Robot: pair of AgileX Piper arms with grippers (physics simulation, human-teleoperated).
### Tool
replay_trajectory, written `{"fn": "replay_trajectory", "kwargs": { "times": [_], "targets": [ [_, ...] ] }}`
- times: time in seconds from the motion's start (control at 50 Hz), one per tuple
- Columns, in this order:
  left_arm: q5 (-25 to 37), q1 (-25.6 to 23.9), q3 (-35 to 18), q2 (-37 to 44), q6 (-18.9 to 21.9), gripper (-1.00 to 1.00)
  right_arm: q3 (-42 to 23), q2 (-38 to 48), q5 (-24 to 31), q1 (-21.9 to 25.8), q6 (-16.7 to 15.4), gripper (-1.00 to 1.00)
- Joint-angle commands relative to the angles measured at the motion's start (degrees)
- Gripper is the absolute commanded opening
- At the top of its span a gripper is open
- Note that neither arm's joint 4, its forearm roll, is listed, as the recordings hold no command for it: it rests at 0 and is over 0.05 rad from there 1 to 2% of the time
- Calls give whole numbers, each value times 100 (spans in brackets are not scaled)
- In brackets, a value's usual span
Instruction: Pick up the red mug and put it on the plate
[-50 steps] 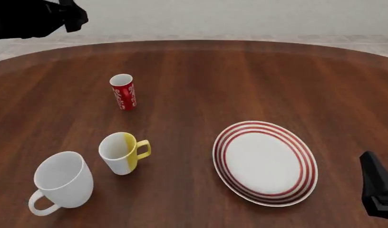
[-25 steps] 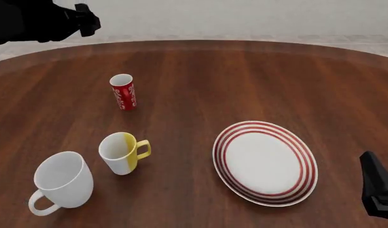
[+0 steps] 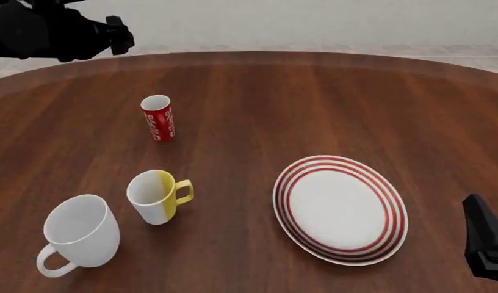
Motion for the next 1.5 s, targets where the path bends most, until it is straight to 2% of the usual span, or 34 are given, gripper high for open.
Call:
{"fn": "replay_trajectory", "kwargs": {
  "times": [0.02,0.62,1.5],
  "targets": [
    [-150,50,-41,315,35,100,1,-2,-3,-15,57,100],
    [-641,-131,134,751,309,100,1,6,4,6,39,100],
    [-855,-147,309,1130,217,100,1,17,9,0,42,100]
  ]
}}
